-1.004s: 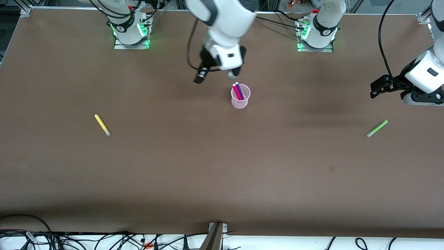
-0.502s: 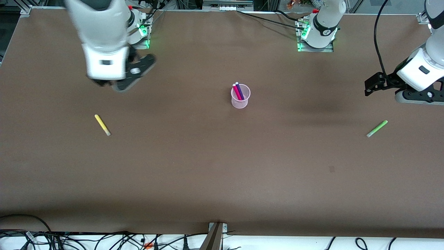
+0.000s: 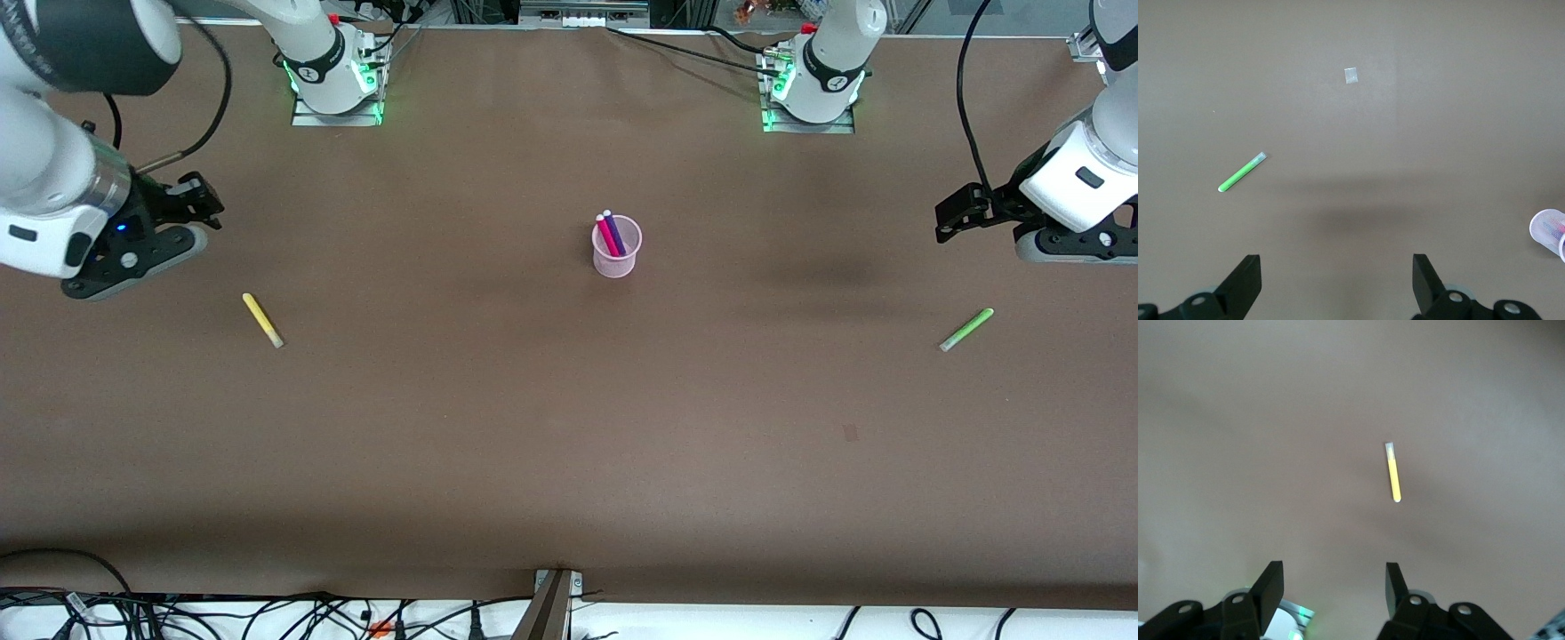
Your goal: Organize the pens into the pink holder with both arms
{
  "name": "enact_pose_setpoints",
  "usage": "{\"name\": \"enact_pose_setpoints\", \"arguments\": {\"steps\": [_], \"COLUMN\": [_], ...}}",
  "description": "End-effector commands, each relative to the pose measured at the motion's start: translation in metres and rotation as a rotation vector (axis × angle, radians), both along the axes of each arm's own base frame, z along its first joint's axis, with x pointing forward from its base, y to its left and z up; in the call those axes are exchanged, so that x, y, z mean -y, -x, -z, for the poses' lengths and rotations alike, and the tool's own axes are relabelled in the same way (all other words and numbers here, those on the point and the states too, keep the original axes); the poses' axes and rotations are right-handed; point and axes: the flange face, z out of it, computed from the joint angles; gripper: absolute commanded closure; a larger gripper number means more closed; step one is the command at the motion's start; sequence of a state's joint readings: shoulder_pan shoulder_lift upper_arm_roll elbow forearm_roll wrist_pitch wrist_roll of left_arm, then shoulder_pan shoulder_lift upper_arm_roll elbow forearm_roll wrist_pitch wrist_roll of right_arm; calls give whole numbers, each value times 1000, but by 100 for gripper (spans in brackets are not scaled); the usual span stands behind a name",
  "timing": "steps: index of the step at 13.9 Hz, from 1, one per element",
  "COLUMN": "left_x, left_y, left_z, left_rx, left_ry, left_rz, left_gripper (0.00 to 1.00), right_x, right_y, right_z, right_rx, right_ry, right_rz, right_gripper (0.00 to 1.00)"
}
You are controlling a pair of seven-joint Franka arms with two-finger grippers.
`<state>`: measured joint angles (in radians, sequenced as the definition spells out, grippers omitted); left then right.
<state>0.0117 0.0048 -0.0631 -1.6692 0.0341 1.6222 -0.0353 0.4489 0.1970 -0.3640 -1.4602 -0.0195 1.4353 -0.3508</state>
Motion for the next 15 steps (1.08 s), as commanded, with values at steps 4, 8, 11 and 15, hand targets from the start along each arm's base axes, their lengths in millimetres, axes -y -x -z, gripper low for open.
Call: {"name": "enact_pose_setpoints", "arguments": {"steps": [4, 8, 11, 15], "left_x": [6, 6, 6, 6], "left_y": [5, 5, 6, 6], "left_z": [-10, -9, -10, -9], "left_rx": [-4, -10, -12, -13], "left_ry": [14, 14, 14, 15], "left_rz": [-6, -6, -6, -8], "left_gripper": [0, 0, 0, 0], "right_x": [15, 14, 16, 20], "right_y": [38, 39, 38, 35], "right_z": [46, 45, 46, 43], "right_rx": [59, 68, 62, 76], "right_ry": [-32, -14, -10, -12], "right_rz": [253, 355, 359, 365], "right_gripper": [22, 0, 0, 0]}}
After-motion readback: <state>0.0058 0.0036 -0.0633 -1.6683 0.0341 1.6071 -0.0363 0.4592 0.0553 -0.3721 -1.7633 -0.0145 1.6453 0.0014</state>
